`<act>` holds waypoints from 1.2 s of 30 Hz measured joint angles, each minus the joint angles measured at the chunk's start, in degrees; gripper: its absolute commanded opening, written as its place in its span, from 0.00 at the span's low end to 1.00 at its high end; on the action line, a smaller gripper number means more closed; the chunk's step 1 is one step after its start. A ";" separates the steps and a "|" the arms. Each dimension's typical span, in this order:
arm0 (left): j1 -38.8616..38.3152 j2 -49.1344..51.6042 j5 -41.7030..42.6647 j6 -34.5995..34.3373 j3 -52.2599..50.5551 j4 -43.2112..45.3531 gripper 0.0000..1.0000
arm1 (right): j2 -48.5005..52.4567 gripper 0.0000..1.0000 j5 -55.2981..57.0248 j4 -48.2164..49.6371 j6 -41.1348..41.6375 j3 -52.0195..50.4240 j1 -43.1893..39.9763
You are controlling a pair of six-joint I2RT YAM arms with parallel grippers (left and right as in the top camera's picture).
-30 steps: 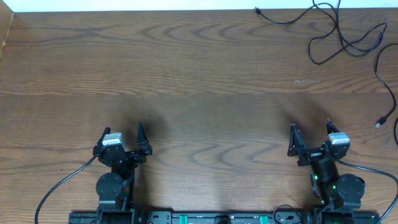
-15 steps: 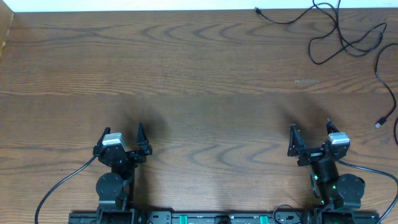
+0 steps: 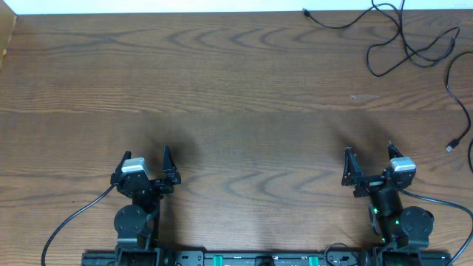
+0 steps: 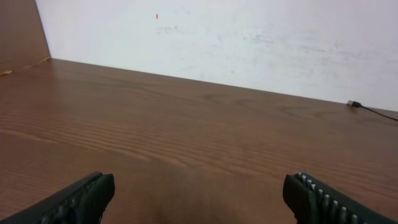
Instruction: Untangle cables
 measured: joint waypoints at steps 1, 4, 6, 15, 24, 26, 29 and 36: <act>0.00 0.00 0.00 0.00 0.00 0.00 0.92 | 0.00 0.99 0.00 0.00 0.00 0.00 0.00; 0.00 0.00 0.00 0.00 0.00 0.00 0.92 | 0.00 0.99 0.00 0.00 -0.02 0.00 0.00; 0.00 0.00 0.00 0.00 0.00 0.00 0.92 | 0.00 0.99 0.00 0.00 -0.02 0.00 0.00; 0.00 0.00 0.00 0.00 0.00 0.00 0.92 | 0.00 0.99 0.00 0.00 0.00 0.00 0.00; 0.00 0.00 0.00 0.00 0.00 0.00 0.92 | 0.00 0.99 0.00 0.00 0.00 0.00 0.00; 0.00 0.00 0.00 0.00 0.00 0.00 0.92 | 0.00 0.99 0.00 0.00 0.00 0.00 0.00; 0.00 0.00 0.00 0.00 0.00 0.00 0.92 | 0.00 0.99 0.00 0.00 0.00 0.00 0.00; 0.00 0.00 0.00 0.00 0.00 0.00 0.92 | 0.00 0.99 0.00 0.00 0.00 0.00 0.00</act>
